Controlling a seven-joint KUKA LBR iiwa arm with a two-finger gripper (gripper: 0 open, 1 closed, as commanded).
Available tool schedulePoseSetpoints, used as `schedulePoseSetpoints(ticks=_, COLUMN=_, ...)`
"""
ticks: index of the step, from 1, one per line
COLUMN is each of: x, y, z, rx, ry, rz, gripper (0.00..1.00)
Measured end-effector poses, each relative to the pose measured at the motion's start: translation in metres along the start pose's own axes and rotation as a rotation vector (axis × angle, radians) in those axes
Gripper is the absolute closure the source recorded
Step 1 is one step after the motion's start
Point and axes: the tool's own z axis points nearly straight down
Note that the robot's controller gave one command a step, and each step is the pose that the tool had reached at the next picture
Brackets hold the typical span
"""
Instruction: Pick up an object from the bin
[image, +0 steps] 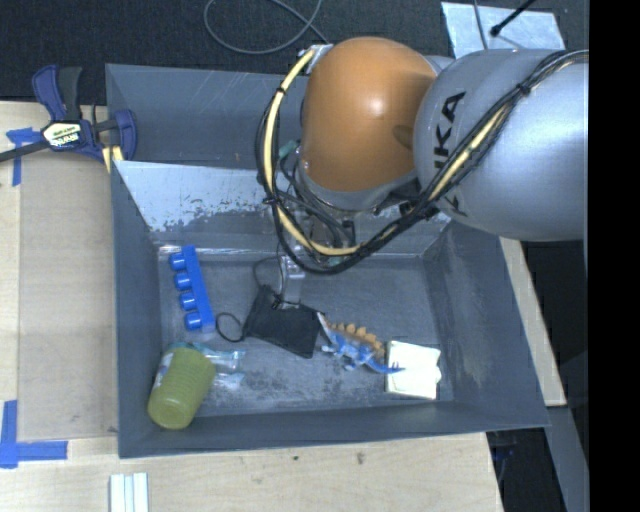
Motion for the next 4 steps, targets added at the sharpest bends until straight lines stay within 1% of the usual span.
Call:
schedulePoseSetpoints(ticks=1, x=-0.001, y=-0.001, z=-0.005, rx=-0.002, ry=-0.008, rz=0.003, gripper=0.00)
schedulePoseSetpoints(ticks=2, x=0.003, y=-0.001, z=0.007, rx=-0.002, ry=-0.013, rz=-0.058, gripper=0.00)
schedulePoseSetpoints(ticks=3, x=0.036, y=-0.008, z=0.067, rx=-0.001, ry=-0.013, rz=-0.205, gripper=0.00)
schedulePoseSetpoints(ticks=4, x=0.040, y=-0.030, z=0.091, rx=-0.001, ry=-0.008, rz=-0.305, gripper=0.00)
